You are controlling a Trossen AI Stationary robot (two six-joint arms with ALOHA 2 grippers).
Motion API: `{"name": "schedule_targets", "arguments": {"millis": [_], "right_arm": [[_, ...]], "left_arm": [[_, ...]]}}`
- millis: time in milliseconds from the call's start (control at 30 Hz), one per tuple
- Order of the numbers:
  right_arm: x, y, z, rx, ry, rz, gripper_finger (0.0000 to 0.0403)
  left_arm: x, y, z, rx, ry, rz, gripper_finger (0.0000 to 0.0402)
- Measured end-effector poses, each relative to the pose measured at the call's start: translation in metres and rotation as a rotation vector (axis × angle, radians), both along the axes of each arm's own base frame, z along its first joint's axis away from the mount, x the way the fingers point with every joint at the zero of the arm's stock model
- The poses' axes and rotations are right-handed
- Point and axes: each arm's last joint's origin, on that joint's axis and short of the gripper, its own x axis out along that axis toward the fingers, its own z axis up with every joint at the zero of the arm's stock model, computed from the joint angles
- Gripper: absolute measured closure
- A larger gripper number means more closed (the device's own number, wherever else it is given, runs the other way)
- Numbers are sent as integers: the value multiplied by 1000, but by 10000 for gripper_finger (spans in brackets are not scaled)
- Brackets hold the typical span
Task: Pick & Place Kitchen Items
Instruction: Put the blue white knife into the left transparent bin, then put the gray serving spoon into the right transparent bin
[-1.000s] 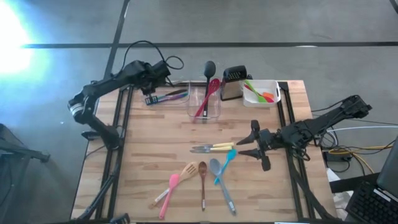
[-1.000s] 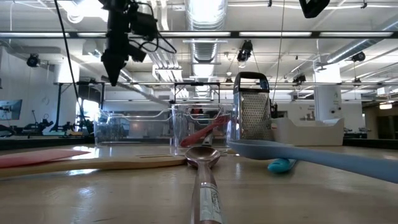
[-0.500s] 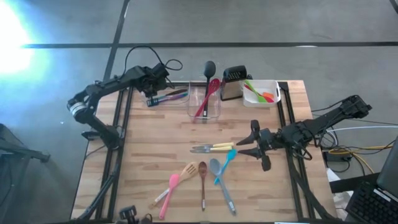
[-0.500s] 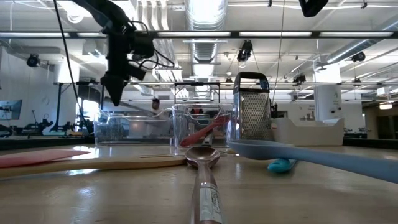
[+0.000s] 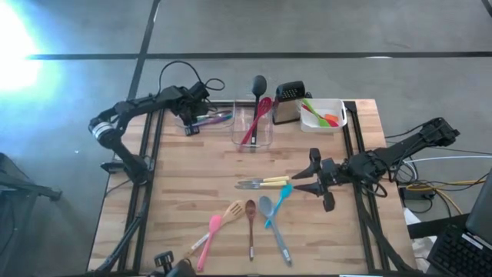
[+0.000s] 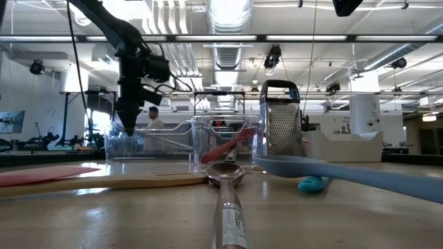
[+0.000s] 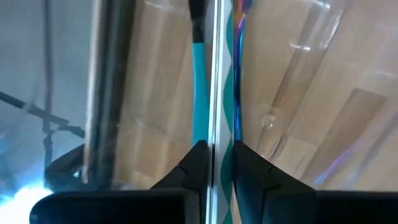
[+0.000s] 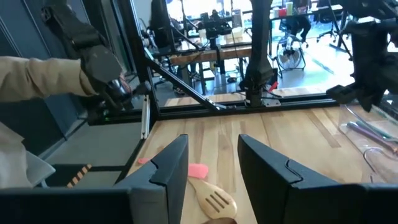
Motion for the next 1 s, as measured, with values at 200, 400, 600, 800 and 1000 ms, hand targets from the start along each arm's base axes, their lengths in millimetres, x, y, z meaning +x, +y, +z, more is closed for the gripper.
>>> {"name": "schedule_targets", "arguments": {"millis": [200, 400, 600, 800, 1000], "right_arm": [[0, 0, 1, 6, -5, 0, 280], [0, 0, 1, 7, -6, 0, 279], [0, 0, 1, 6, -6, 1, 271], [0, 0, 1, 3, -6, 2, 271], [0, 0, 1, -3, -7, 3, 281]], "left_arm": [[6, 11, -23, -55, 50, 12, 352], [10, 20, -37, -88, 78, 33, 352], [13, 22, -38, -84, 76, 35, 281], [13, 23, -32, -72, 64, 35, 197], [16, 26, -17, -62, 68, 36, 177]]}}
